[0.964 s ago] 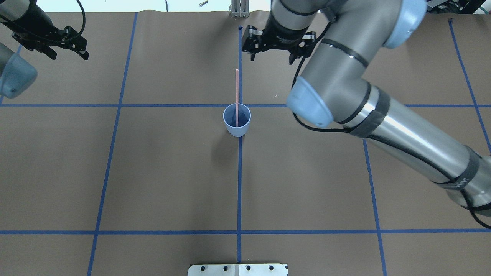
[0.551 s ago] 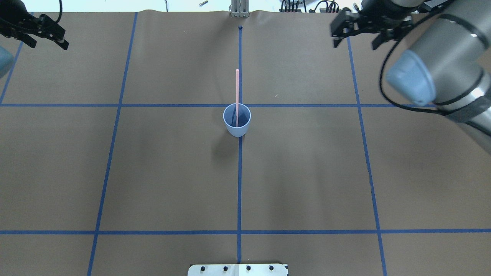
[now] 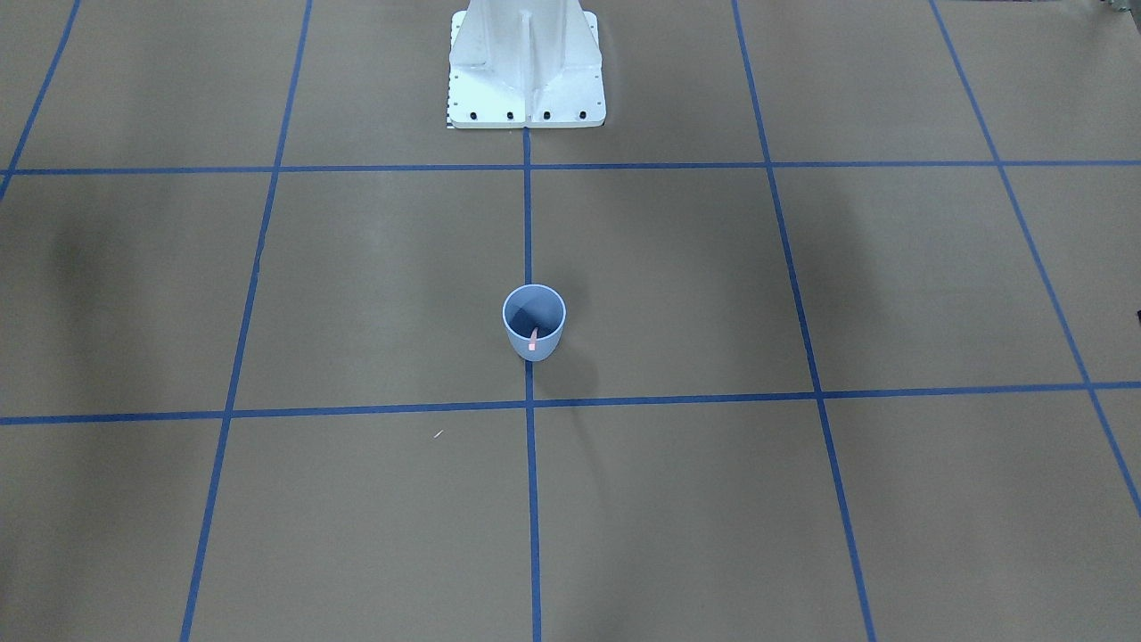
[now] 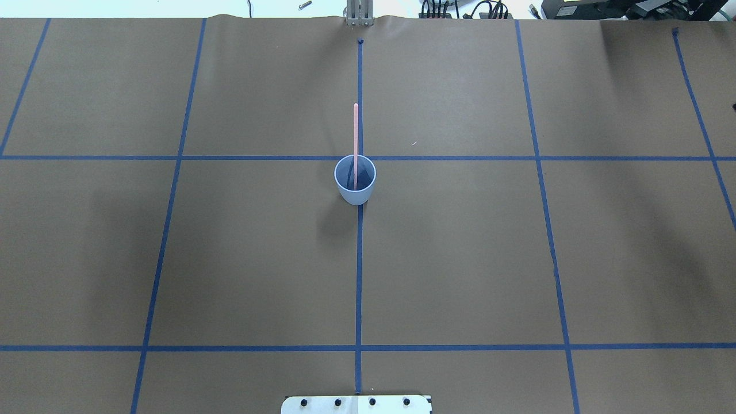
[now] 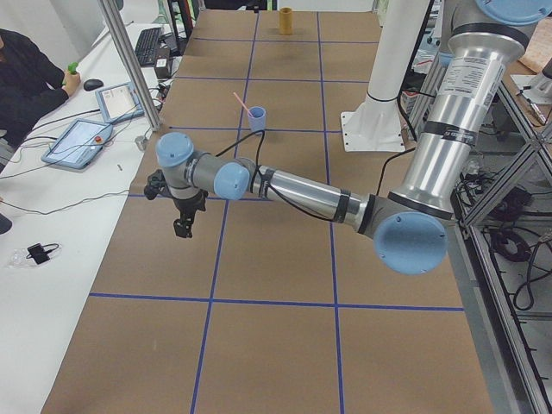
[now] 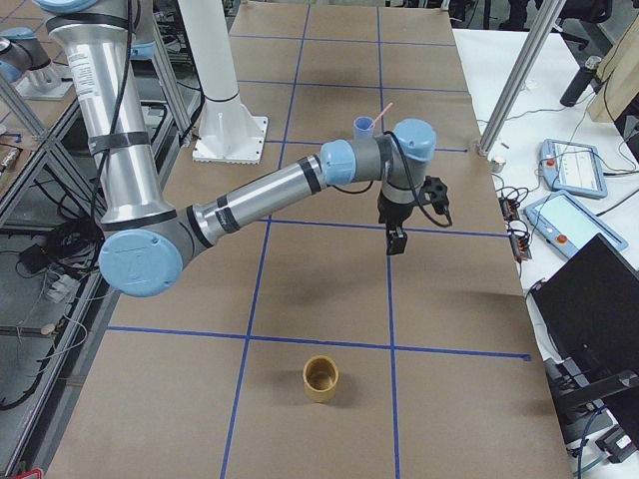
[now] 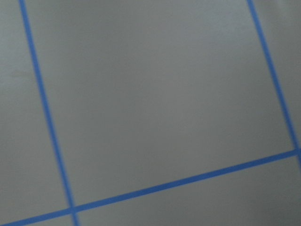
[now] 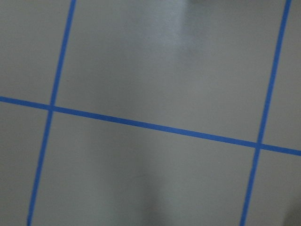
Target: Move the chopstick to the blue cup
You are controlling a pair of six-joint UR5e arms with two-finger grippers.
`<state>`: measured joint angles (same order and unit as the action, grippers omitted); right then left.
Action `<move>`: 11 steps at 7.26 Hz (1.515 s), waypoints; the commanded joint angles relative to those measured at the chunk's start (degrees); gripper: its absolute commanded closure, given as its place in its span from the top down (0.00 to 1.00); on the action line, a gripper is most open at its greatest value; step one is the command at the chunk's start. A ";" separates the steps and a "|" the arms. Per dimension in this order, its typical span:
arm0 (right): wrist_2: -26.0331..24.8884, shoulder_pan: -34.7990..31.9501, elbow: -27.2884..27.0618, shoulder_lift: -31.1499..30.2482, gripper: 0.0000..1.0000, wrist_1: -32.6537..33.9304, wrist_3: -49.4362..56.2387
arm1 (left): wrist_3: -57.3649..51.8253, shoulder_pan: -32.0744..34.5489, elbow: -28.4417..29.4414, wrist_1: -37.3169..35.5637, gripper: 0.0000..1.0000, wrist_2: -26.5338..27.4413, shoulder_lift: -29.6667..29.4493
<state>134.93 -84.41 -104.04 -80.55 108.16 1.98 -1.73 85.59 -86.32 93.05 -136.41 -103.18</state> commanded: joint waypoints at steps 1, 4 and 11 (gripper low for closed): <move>-0.27 -6.54 1.65 -5.65 1.00 -0.48 4.96 | -10.71 5.80 1.33 0.47 0.98 -0.53 4.11; -3.44 -6.47 7.42 -9.61 1.00 -2.24 4.44 | -10.75 7.31 2.99 0.91 0.98 0.00 7.90; -3.45 -6.82 11.32 -11.56 1.00 -8.49 2.85 | 0.04 6.79 -0.51 0.47 0.98 5.45 6.50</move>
<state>131.40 -91.14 -93.27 -92.10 100.01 5.03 -4.27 92.57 -85.54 93.47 -131.46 -96.60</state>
